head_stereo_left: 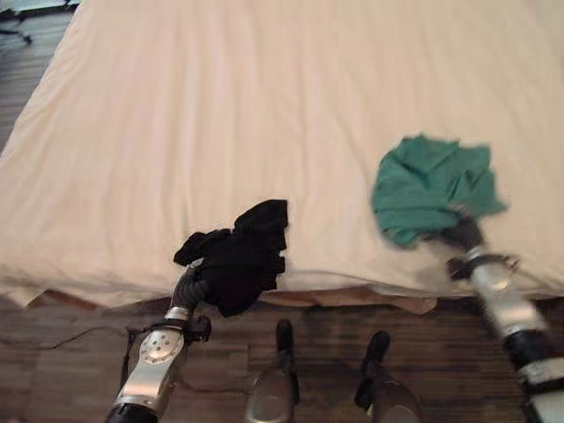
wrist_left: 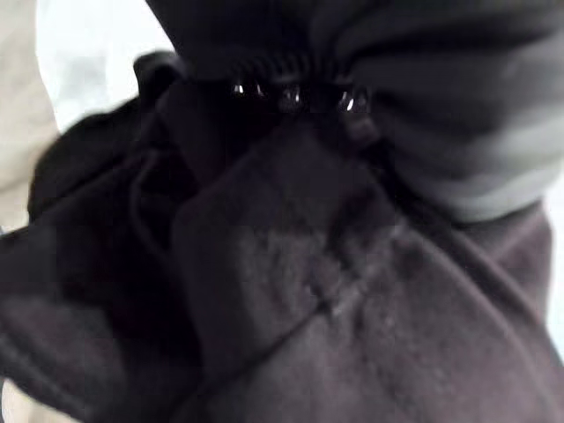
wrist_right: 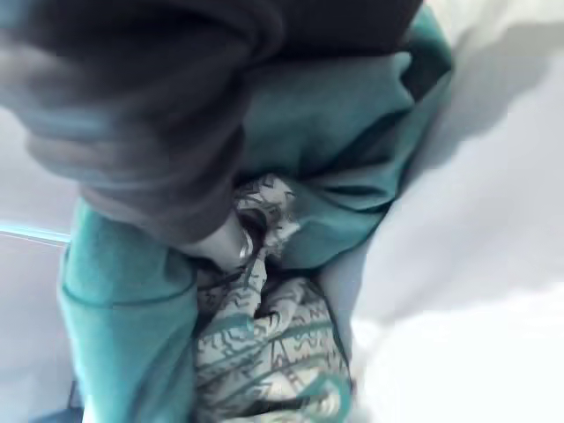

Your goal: Tidy up the quilt and then pick up the clothes from the bed and put them into the laundry hamper.

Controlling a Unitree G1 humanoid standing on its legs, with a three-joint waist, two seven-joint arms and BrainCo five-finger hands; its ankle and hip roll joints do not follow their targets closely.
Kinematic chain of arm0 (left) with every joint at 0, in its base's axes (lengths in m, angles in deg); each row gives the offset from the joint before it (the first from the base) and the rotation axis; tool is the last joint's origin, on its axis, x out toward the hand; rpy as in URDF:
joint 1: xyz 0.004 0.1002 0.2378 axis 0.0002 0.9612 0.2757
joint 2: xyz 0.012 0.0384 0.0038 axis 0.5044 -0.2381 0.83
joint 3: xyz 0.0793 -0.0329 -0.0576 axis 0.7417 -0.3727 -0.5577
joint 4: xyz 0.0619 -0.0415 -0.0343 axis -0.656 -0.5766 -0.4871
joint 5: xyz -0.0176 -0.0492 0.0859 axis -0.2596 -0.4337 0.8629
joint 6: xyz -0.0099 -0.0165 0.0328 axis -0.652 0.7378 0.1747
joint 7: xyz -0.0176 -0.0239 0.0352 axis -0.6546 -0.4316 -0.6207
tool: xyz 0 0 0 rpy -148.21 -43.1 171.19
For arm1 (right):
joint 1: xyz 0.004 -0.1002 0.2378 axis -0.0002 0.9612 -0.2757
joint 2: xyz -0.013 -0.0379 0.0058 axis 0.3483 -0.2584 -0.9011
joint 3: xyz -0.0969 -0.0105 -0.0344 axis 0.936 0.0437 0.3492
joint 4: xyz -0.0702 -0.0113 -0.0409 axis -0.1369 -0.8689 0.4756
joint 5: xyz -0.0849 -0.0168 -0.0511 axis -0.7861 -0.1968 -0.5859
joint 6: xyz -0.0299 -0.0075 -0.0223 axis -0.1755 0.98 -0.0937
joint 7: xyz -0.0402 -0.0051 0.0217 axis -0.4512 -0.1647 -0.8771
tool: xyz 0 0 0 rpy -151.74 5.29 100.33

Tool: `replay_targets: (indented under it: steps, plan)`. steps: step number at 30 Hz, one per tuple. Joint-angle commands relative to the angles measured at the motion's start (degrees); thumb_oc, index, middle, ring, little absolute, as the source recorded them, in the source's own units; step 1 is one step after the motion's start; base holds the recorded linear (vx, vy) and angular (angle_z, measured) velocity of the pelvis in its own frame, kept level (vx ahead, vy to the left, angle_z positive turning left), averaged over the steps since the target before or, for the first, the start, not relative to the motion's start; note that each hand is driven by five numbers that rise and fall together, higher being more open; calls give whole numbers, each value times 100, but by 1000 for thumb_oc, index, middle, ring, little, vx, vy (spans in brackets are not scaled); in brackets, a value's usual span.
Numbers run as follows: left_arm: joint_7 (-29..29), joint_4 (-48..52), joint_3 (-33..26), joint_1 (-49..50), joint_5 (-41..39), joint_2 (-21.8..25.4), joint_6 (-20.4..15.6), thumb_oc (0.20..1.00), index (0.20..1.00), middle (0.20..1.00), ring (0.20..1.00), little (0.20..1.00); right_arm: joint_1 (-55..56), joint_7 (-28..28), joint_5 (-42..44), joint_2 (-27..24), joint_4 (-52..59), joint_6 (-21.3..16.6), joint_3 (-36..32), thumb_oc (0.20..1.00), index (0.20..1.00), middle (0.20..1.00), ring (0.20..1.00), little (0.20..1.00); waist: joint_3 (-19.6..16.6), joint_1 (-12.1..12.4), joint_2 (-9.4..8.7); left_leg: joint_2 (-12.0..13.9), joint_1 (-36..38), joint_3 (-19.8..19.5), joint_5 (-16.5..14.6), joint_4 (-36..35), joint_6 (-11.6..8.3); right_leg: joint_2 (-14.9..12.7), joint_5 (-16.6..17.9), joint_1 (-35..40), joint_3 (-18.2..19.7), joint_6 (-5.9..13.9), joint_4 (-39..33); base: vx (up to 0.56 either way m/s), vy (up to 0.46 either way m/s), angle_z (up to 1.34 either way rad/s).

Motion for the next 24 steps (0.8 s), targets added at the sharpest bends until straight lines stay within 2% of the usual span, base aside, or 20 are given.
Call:
replay_targets:
  steps: [1,2,3,5,7,8,9,10,11,12,13,14,16,17,18,19,20,22,23,24]
  plan:
    - [-240,-32,81,206,287,3,-12,200,200,200,200,200,395,561,1013,135,302,-329,335,200,200,200,200,200,-450,-68,-396,75,339,456,-534,-24,-151,-559,-189,148,261,686,-27,35,155,-17]
    - [-310,-106,-24,346,287,-137,76,200,200,200,200,200,1009,895,1414,500,521,-277,224,200,200,200,200,200,-564,-185,-489,60,469,500,-586,-24,-113,-512,-167,219,367,688,-27,18,130,-30]
    - [-377,-112,-73,395,218,-181,118,200,200,200,200,200,1280,993,1523,657,558,-192,143,200,200,200,200,200,-586,-246,-511,66,561,524,-626,-24,-100,-477,-184,275,407,681,6,19,129,-27]
    - [-627,-67,-199,669,-1,-248,178,200,200,200,200,200,1929,1284,1622,903,513,-96,26,200,200,200,200,200,-647,-366,-555,40,661,533,-643,-24,-75,-452,-124,284,530,711,163,-15,84,-17]
    - [-668,-66,-265,760,-135,-290,192,200,200,200,200,200,2161,1345,1588,1016,407,-101,-30,200,200,200,200,200,-648,-422,-555,45,682,516,-633,-24,-67,-417,-104,253,674,719,321,-67,70,-20]
    - [-611,-131,-314,912,-498,-459,236,200,200,200,200,200,2393,1271,1489,1130,19,-108,-135,200,200,200,200,200,-635,-502,-519,10,627,360,-593,-24,-35,-156,-314,223,1292,662,619,-104,61,-21]
    - [-611,-130,-315,911,-498,-458,236,200,200,200,200,200,2391,1271,1489,1131,18,-109,-134,200,200,200,200,200,-649,-503,-520,9,607,361,-584,-24,-34,-157,-308,203,1294,660,620,-115,80,-10]
    - [-568,-138,-335,1020,-603,-533,242,200,200,200,200,200,2528,1246,1432,1196,-139,-99,-159,200,200,200,200,200,-634,-533,-466,-9,578,257,-557,-24,-11,42,-488,168,1691,617,727,-93,79,42]
    - [-459,-294,-397,1053,-545,-575,177,200,200,200,200,200,2592,1160,1365,1259,-503,-133,-103,200,200,200,200,200,-632,-531,-371,-91,501,37,-526,-24,38,314,-867,405,2151,477,600,-93,78,53]
    - [-459,-294,-398,1052,-545,-575,177,200,200,200,200,200,2590,1160,1365,1260,-504,-133,-103,200,200,200,200,200,-644,-533,-368,-88,483,36,-518,-24,36,318,-857,389,2151,475,595,-72,42,101]
    - [-315,-478,-414,1097,-450,-620,139,200,200,200,200,200,2597,1119,1192,1326,-730,-108,138,200,200,200,200,200,-643,-443,-322,-202,433,-241,-478,-24,78,432,-1017,520,2332,328,443,-1,-26,76]
    - [-247,-560,-490,1123,-486,-676,119,200,200,200,200,200,2502,1063,1037,1304,-908,-84,309,200,200,200,200,200,-637,-356,-297,-248,435,-363,-473,-24,88,442,-1039,592,2340,298,338,2,-45,98]
    - [-6,-710,-588,1065,-571,-817,59,200,200,200,200,200,2156,834,619,1233,-1072,-65,626,200,200,200,200,200,-606,-141,-233,-305,345,-555,-390,-24,100,444,-1011,722,2188,292,54,-51,-74,73]
    - [104,-747,-625,1004,-648,-894,32,200,200,200,200,200,1925,728,320,1176,-1072,-78,880,200,200,200,200,200,-539,63,-174,-342,195,-721,-279,-24,95,449,-1056,719,2072,272,-27,-96,-59,53]
    - [104,-748,-626,1002,-648,-895,32,200,200,200,200,200,1922,728,319,1176,-1073,-79,880,200,200,200,200,200,-550,57,-171,-340,176,-726,-270,-24,94,451,-1050,703,2068,271,-27,-303,-29,59]
    - [226,-815,-574,771,-649,-944,-16,200,200,200,200,200,1612,595,-19,941,-965,-141,1057,200,200,200,200,200,-420,319,0,-402,-249,-902,-14,-24,-106,395,-1196,589,1570,283,-27,-346,28,91]
    - [262,-860,-516,657,-642,-994,-9,200,200,200,200,200,1499,500,-114,817,-919,-150,1049,200,200,200,200,200,-357,358,72,-365,-349,-667,36,-24,-135,318,-1226,564,1260,297,-27,-474,69,160]
    - [390,-966,-531,535,-627,-1035,-50,200,200,200,200,200,1248,351,-160,716,-962,-151,1043,200,200,200,200,200,-351,287,98,59,-235,576,-46,-23,-69,47,-1141,531,542,366,-27,-301,66,261]
    - [390,-967,-533,533,-626,-1035,-51,200,200,200,200,200,1244,350,-160,717,-964,-152,1045,200,200,200,200,200,-335,283,96,56,-220,574,-50,-23,-68,44,-1144,548,540,369,-27,-228,83,234]
    - [490,-1083,-642,553,-607,-1027,-39,200,200,200,200,200,1143,378,-28,805,-990,-113,1108,200,200,200,200,200,-381,281,1,430,93,1122,-187,248,-188,-180,-1043,757,9,401,-27,-149,104,120]
